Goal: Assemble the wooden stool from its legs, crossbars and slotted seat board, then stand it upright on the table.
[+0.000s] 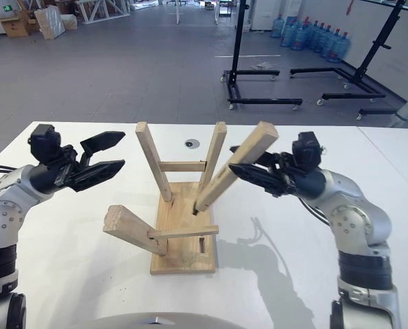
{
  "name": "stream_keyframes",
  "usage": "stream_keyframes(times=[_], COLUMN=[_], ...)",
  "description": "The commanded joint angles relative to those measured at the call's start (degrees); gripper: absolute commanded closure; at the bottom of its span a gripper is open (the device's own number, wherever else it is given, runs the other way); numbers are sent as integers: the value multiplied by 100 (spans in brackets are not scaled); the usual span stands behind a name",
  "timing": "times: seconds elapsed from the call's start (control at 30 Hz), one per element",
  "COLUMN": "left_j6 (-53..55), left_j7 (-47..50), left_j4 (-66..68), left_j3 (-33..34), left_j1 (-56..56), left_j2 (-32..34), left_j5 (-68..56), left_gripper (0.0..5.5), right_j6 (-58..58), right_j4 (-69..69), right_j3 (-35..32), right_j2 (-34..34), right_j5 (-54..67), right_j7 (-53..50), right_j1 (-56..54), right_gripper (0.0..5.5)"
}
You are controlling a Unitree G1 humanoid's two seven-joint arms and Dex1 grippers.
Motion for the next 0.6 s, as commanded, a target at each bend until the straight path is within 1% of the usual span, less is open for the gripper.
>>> stream_keyframes(times=[0.03,0.13,0.37,0.5,0.6], left_j6=[122,161,271,306,324], left_j7=[170,226,299,291,270], left_j4=[-89,-29,-24,-9,3], left_j3=[206,252,227,162,148], left_j1=[101,92,55,39,45], left_j2=[149,199,233,253,276], left_j5=[-146,-189,-272,-272,-269], left_gripper=[23,23,23,23,23], right_j6=[187,178,106,-199,-568], right_j4=[2,-83,-106,121,246], right_j3=[-136,15,489,763,845], right_j2=[-290,-310,-229,-64,27], right_j5=[137,33,-216,-551,-864], right_j7=[489,685,914,1041,1090], right_j1=[462,651,712,783,885], right_gripper=[345,345,345,345,345])
